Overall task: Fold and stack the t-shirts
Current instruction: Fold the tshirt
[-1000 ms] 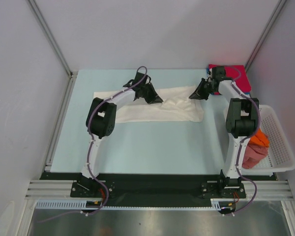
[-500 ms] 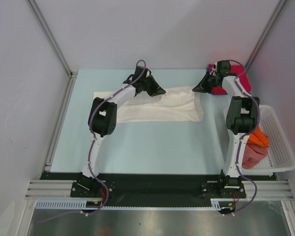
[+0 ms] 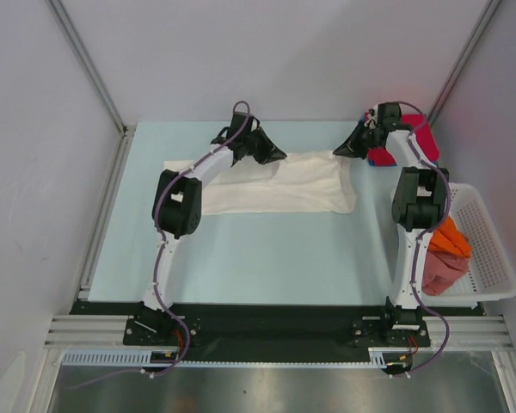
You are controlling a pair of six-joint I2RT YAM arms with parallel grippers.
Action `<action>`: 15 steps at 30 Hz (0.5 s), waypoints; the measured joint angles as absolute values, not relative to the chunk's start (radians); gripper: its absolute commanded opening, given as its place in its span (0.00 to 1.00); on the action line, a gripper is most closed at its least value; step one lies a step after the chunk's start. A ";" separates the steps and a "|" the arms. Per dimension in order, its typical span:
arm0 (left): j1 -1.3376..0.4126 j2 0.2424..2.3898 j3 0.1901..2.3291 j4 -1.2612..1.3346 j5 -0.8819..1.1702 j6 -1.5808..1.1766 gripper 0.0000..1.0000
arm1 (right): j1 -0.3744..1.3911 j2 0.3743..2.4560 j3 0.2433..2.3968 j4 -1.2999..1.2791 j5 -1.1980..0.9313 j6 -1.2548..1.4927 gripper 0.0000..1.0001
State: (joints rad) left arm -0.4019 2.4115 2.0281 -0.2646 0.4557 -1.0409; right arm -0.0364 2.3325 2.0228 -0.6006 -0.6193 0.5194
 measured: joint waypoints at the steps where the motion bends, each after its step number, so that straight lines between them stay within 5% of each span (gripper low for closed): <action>1: -0.399 2.411 2.028 -0.264 0.456 -1.041 0.03 | -0.036 2.336 2.027 -0.601 -0.620 0.523 0.00; 15: -0.390 2.411 2.047 -0.271 0.477 -1.047 0.03 | -0.036 2.379 2.109 -0.608 -0.652 0.550 0.00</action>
